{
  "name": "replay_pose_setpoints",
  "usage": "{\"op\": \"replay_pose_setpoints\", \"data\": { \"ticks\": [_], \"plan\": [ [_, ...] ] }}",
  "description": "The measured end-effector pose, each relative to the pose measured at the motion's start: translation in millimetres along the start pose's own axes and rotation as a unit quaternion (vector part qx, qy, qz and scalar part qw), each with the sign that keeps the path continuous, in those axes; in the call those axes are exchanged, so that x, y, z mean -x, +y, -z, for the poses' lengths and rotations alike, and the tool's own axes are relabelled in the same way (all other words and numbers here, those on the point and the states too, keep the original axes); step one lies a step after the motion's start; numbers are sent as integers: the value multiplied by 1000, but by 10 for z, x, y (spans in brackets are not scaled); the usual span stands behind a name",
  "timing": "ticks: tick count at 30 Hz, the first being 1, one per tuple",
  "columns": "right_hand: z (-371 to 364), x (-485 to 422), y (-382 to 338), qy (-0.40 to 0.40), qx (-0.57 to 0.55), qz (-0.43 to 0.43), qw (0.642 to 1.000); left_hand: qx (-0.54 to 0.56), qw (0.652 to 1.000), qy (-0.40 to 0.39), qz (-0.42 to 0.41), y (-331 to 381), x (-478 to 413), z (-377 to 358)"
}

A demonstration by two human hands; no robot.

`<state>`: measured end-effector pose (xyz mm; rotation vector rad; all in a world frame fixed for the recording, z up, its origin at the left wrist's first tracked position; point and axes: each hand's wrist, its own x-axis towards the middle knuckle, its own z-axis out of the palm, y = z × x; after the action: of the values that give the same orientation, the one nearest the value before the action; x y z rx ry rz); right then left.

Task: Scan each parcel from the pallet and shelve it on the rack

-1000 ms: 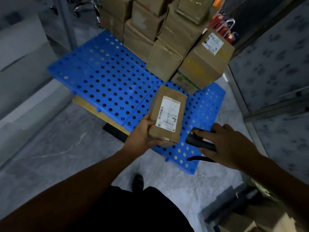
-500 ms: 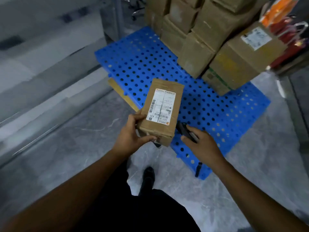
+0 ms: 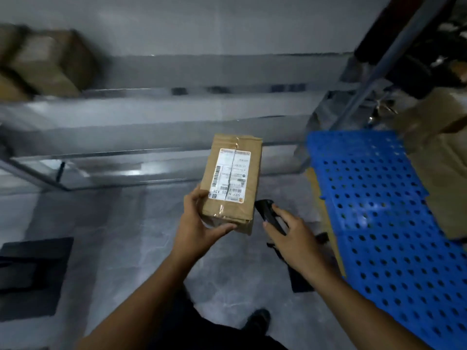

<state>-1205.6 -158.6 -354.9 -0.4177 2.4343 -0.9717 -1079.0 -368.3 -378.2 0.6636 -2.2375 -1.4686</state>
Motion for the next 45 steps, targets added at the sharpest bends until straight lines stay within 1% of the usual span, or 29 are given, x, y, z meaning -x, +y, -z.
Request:
{"op": "replay_pose_setpoints", "data": {
  "ticks": [3, 7, 10, 14, 18, 22, 26, 29, 31, 33, 34, 36, 38, 40, 41, 45],
  "plan": [
    [-521, -374, -695, -32, -7, 49, 998, -6, 997, 73, 12, -247, -181, 708],
    [-1275, -790, -1634, -85, -20, 109, 990, -8, 990, 140, 16, -630, -521, 1743],
    [-1726, -1068, -2247, -109, -35, 116, 987, -21, 986, 162, 16, -814, -848, 2388],
    [-2094, -1465, -2803, -120, -57, 105, 986, -36, 985, 163, 40, -1025, -1437, 2895],
    [-2255, -2081, -3187, -126, -67, 92, 986, -45, 985, 158, 52, -1171, -2193, 3108],
    [-2322, -2827, -3542, -122, -80, 92, 985, -28, 986, 163, 28, -1223, -2975, 3249],
    [-2306, -3440, -3953, -136, -78, 92, 983, -34, 976, 215, -18, -1128, -3572, 3444],
    [-2228, -3649, -4210, -142, -95, 107, 980, -23, 967, 252, -32, -999, -3818, 3586],
    [-2156, -3720, -4311, -149, -102, 112, 977, -30, 962, 263, -64, -965, -3886, 3631],
    [-2102, -3788, -4380, -152, -100, 111, 977, -45, 959, 261, -102, -997, -3934, 3650],
    [-2093, -3839, -4411, -152, -95, 113, 977, -53, 959, 257, -107, -1037, -3977, 3656],
    [-2130, -3970, -4480, -153, -85, 115, 978, -83, 965, 235, -86, -1172, -4102, 3677],
    [-2229, -4098, -4545, -164, -69, 115, 977, -143, 967, 195, -73, -1363, -4243, 3688],
    [-2347, -4212, -4584, -170, -52, 113, 978, -229, 954, 180, -72, -1549, -4378, 3698],
    [-2397, -4256, -4597, -169, -45, 109, 979, -253, 949, 179, -65, -1614, -4431, 3705],
    [-2501, -4298, -4665, -129, -22, 93, 987, -253, 949, 171, -77, -1729, -4504, 3741]
  ]
}}
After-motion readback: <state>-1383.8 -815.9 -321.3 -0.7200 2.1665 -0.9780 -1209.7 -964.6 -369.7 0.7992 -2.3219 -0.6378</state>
